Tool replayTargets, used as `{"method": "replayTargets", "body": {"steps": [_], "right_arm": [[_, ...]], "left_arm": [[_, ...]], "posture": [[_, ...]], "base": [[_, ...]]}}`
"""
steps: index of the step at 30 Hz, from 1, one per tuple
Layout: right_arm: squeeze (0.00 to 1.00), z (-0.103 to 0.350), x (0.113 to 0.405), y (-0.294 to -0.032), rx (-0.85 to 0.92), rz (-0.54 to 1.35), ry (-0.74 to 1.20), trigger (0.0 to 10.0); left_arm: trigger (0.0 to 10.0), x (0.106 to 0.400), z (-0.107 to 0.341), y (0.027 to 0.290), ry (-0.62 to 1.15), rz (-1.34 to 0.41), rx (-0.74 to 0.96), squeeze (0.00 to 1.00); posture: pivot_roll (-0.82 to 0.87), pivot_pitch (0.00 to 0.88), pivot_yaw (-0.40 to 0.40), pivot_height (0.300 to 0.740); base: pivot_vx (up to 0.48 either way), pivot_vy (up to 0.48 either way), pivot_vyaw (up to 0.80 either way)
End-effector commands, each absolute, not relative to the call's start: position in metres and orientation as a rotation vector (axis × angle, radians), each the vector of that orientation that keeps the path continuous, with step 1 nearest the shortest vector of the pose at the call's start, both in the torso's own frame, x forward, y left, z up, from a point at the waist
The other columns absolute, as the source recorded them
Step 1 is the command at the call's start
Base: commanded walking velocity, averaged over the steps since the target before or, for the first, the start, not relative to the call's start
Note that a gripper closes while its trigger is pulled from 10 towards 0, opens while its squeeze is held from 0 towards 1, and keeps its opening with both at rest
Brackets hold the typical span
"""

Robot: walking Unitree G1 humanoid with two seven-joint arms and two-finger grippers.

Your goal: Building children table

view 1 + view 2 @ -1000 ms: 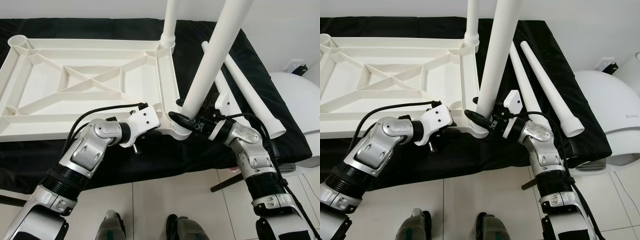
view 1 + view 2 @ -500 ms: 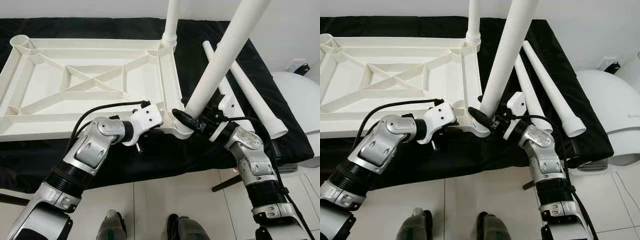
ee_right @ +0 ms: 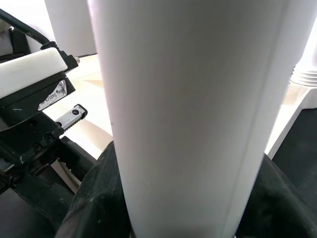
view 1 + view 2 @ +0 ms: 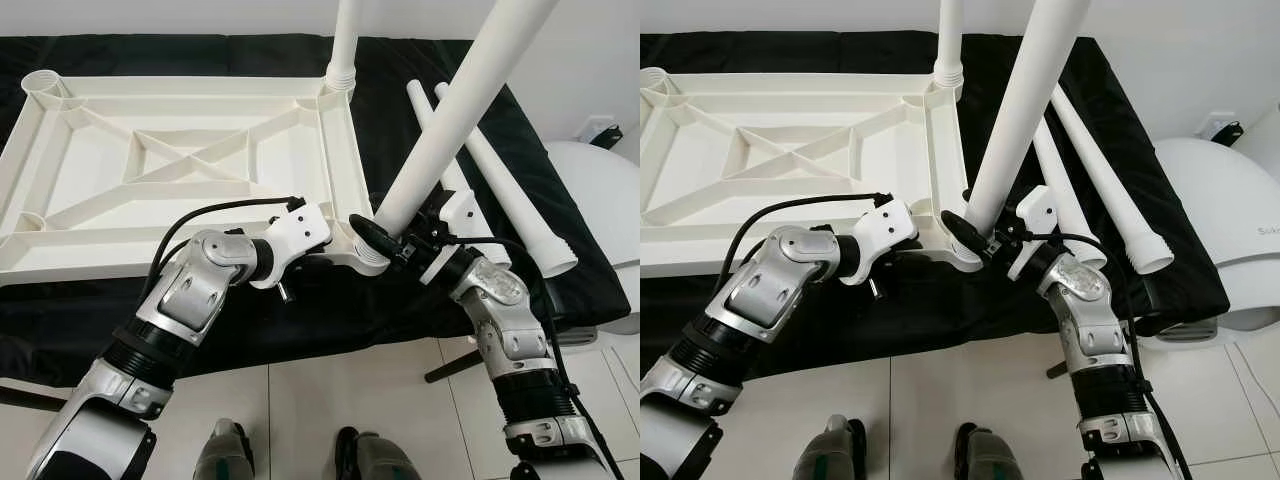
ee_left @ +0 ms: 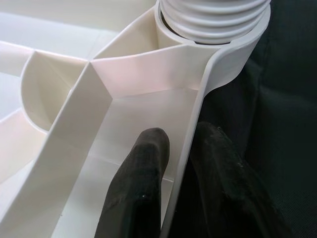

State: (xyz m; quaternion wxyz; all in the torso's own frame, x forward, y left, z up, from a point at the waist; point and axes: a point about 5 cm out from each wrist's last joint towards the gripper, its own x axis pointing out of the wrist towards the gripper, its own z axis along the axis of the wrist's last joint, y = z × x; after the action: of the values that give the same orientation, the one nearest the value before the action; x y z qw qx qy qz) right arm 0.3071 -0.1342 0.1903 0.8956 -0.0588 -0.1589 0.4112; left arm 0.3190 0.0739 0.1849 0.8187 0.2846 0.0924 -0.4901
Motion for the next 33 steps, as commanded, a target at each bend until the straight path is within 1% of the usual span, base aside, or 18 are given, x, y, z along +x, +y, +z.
{"method": "replayTargets", "body": {"steps": [1,9,13,21,22,29,33], "right_arm": [[0.00,0.184,0.300,-0.123,-0.111,0.905,-0.311,10.0],[0.00,0.182,0.301,-0.121,-0.106,0.829,-0.303,10.0],[0.00,0.180,0.304,-0.121,-0.112,0.754,-0.292,10.0],[0.00,0.178,0.305,-0.118,-0.104,0.698,-0.287,10.0],[0.00,0.178,0.306,-0.116,-0.097,0.655,-0.289,10.0],[0.00,0.178,0.308,-0.115,-0.090,0.603,-0.290,10.0],[0.00,0.178,0.310,-0.112,-0.076,0.539,-0.291,10.0]], "left_arm": [[10.0,0.331,0.200,0.080,0.122,-0.867,0.606,0.00],[10.0,0.334,0.204,0.082,0.119,-0.809,0.587,0.00],[10.0,0.337,0.204,0.084,0.123,-0.767,0.566,0.00],[10.0,0.339,0.205,0.086,0.125,-0.721,0.548,0.00],[10.0,0.341,0.206,0.087,0.121,-0.698,0.539,0.00],[10.0,0.342,0.209,0.089,0.116,-0.674,0.529,0.00],[10.0,0.342,0.210,0.089,0.110,-0.661,0.523,0.00]], "posture": [[0.03,0.201,-0.015,0.740],[0.03,0.192,-0.016,0.740],[0.03,0.185,-0.017,0.740],[0.03,0.182,-0.020,0.740],[0.03,0.181,-0.023,0.740],[0.03,0.182,-0.025,0.740],[0.04,0.185,-0.027,0.740]], "base": [[0.000,0.000,0.00],[0.000,0.000,0.00],[0.000,0.000,0.00],[0.000,0.000,0.00],[0.000,0.000,0.00],[0.000,0.000,0.00],[0.000,0.000,0.00]]}}
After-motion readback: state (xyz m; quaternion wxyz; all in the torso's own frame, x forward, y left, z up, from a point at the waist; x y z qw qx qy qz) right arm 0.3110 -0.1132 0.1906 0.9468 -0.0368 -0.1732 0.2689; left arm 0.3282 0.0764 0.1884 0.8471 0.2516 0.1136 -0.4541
